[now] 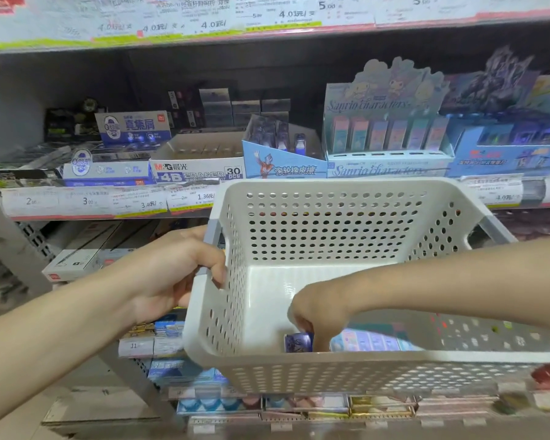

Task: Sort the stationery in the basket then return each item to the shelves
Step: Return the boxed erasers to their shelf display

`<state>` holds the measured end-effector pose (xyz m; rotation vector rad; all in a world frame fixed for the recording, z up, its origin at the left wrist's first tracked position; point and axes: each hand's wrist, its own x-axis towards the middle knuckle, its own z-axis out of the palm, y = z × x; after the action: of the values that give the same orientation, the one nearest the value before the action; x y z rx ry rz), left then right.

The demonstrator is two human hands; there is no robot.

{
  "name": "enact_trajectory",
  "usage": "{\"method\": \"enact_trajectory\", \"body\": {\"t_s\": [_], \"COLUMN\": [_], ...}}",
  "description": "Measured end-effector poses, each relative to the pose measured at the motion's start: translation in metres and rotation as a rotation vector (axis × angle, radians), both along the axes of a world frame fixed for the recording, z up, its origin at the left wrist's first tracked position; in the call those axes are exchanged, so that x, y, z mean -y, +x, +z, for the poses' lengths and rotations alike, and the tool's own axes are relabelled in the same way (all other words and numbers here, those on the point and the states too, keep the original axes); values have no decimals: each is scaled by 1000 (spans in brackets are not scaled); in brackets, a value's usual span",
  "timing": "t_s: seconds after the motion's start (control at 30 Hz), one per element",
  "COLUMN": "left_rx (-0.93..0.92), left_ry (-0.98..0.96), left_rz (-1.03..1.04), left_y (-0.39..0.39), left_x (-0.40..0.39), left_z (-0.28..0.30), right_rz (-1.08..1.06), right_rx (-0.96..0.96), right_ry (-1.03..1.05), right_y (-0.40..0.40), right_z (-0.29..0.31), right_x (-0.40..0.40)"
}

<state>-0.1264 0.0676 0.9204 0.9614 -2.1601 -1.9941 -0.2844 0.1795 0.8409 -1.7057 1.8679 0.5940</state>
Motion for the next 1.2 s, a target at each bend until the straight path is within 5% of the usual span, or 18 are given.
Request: {"method": "enact_trajectory", "body": {"t_s": [0.27,0.5,0.63,1.2], "left_rx": [-6,14,11,-6], "left_ry": [24,41,33,20], "left_rz": [-5,37,28,-8], "left_y": [3,7,6,7], "left_x": [0,0,3,4], "left_z": [1,3,-1,0], "right_rz": [-186,-331,-380,-270], "right_rx": [237,366,168,-313], "right_ry": [-94,-728,-1089,-720], "right_y": [1,-30,-63,-87], "right_z": [33,157,187,179], "right_x": [3,-20,-23,25]}}
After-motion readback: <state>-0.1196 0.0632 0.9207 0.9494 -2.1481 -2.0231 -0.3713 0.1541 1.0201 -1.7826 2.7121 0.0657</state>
